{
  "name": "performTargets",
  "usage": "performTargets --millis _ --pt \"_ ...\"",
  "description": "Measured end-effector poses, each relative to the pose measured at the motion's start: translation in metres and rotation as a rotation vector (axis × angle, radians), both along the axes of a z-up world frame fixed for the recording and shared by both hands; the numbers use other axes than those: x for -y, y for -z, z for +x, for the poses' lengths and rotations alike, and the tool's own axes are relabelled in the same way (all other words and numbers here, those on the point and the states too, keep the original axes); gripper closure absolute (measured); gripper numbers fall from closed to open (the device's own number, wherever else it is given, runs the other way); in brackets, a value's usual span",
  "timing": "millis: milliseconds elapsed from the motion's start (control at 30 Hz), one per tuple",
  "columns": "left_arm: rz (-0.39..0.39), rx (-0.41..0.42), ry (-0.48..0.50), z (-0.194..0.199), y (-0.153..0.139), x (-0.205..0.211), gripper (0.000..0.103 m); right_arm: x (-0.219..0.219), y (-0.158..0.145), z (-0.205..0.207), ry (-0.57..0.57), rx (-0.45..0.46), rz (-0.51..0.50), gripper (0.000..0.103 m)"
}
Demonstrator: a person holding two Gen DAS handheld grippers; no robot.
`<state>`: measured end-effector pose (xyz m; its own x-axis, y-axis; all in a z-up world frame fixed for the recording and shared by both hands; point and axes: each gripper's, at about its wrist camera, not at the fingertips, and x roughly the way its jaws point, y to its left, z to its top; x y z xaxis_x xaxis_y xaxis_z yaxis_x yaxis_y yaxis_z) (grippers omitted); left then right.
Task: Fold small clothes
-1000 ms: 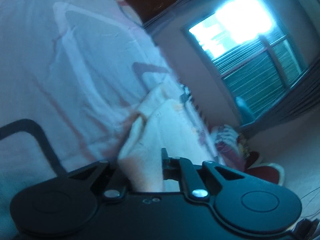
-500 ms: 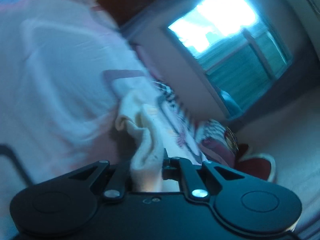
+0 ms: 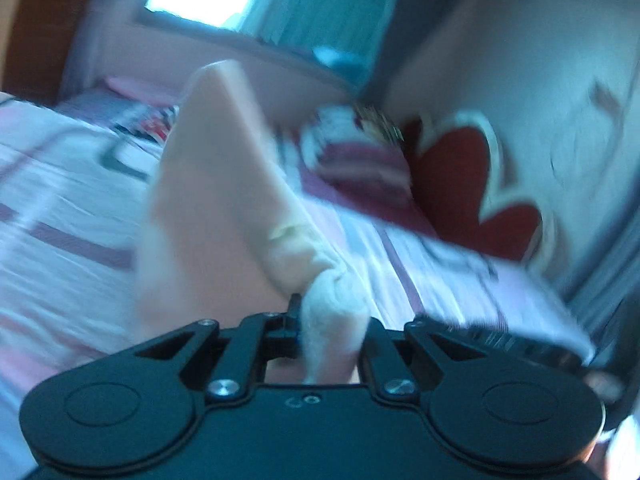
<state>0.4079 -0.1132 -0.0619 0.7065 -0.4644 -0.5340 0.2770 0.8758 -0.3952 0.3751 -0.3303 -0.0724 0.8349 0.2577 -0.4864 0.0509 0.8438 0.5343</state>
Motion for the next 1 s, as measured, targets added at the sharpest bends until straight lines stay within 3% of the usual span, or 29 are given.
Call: performTargets --millis 67,133,200,233,267,300,333,400,567,733,833,1000 --pt "0.038 -0.069 0.054 0.006 0.019 0.029 0.092 0.019 -0.002 -0.008 0.022 -0.013 0.007 0.103" --pt "0.091 -0.15 0.116 0.006 0.036 0.052 0.067 0.036 -0.001 -0.016 0.028 -0.024 0.037 0.103" --pt "0.08 -0.138 0.143 -0.004 0.032 0.052 0.059 0.045 -0.002 -0.021 0.008 -0.033 0.061 0.097" --pt "0.058 -0.111 0.147 -0.009 0.024 0.044 0.058 0.047 -0.004 -0.023 0.007 -0.034 0.058 0.088" --pt "0.04 -0.085 0.133 -0.013 0.017 0.033 0.057 0.05 -0.007 -0.025 -0.004 -0.023 0.063 0.058" --pt "0.025 -0.058 0.11 -0.015 0.009 0.019 0.051 0.05 -0.009 -0.029 -0.014 -0.003 0.071 0.046" --pt "0.016 -0.026 0.074 -0.014 0.004 0.007 0.045 0.046 -0.011 -0.028 -0.025 0.015 0.077 0.047" --pt "0.045 0.034 -0.027 -0.008 -0.002 -0.019 0.042 0.037 -0.014 -0.02 -0.085 0.023 0.107 0.047" --pt "0.083 -0.046 -0.161 0.034 0.019 -0.061 0.043 0.002 -0.007 0.01 -0.214 -0.02 0.114 0.047" --pt "0.11 -0.126 -0.16 0.054 0.044 -0.071 0.04 -0.014 0.017 0.034 -0.264 -0.104 0.148 0.047" --pt "0.067 -0.136 -0.165 0.054 0.048 -0.079 0.04 -0.016 0.025 0.041 -0.287 -0.115 0.166 0.047" --pt "0.068 -0.117 -0.13 0.052 0.041 -0.08 0.04 -0.021 0.025 0.052 -0.339 -0.117 0.178 0.048"
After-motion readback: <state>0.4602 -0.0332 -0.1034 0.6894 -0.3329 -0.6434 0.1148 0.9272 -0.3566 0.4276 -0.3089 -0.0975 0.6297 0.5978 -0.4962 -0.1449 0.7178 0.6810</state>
